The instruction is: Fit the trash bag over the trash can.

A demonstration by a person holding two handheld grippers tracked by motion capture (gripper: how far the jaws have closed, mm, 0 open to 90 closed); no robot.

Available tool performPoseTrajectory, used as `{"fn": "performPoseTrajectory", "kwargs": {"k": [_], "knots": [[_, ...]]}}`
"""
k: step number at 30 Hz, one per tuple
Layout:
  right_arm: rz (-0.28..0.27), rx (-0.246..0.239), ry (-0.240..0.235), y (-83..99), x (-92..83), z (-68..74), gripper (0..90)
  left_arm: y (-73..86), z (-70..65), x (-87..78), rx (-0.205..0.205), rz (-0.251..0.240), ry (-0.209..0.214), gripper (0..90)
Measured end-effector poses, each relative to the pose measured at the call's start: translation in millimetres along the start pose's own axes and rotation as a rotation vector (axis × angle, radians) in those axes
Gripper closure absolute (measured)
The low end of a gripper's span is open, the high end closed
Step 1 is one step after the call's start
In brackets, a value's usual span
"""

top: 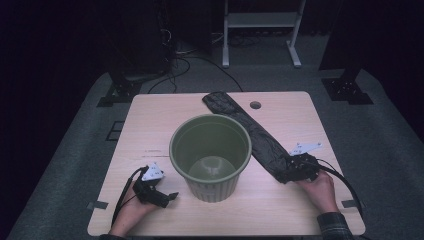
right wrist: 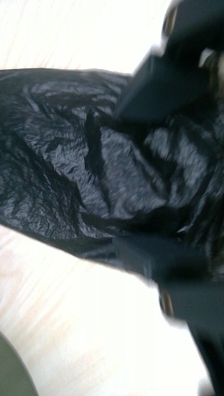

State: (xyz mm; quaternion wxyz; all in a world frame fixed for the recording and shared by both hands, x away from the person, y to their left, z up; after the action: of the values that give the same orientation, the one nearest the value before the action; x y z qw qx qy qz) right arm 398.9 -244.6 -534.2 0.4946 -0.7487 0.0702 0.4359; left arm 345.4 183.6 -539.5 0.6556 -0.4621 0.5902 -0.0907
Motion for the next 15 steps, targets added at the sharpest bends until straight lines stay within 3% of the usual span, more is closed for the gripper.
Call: {"fn": "performPoseTrajectory", "kwargs": {"k": [1, 2, 5, 6, 9, 15], "knots": [[-0.008, -0.012, -0.013, 0.9, -3.3, 1.9, 47.0, 0.0, 0.0, 0.0, 0.0, 0.0, 0.0, 0.0], [-0.008, -0.012, -0.013, 0.9, -3.3, 1.9, 47.0, 0.0, 0.0, 0.0, 0.0, 0.0, 0.0, 0.0], [-0.011, 0.002, -0.02, 5.5, -9.5, 1.1, 67.1, 0.2, -0.3, -0.1, 0.001, 0.001, 0.0, 0.0], [-0.011, 0.002, -0.02, 5.5, -9.5, 1.1, 67.1, 0.2, -0.3, -0.1, 0.001, 0.001, 0.0, 0.0], [0.006, 0.022, -0.029, 10.6, -14.9, -1.2, 81.7, 0.2, -0.4, -0.1, 0.002, 0.001, 0.001, 0.0], [0.029, 0.032, -0.042, 25.9, -29.8, -0.1, 86.0, 0.2, -0.5, -0.2, 0.001, 0.0, 0.001, 0.0]]}}
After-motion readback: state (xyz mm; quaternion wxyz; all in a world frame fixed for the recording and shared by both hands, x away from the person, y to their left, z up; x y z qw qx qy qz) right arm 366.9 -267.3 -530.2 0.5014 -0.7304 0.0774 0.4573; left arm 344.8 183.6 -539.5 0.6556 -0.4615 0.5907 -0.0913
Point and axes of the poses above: each handheld gripper's, and its own axes: x roughly forward along the jaws, y roughly out of its underside, z roughly to its left, the point moved 8 cm from there along x, roughly forward along the jaws, and after that the axes turned 11 degrees about y, right-handed, at the moved point
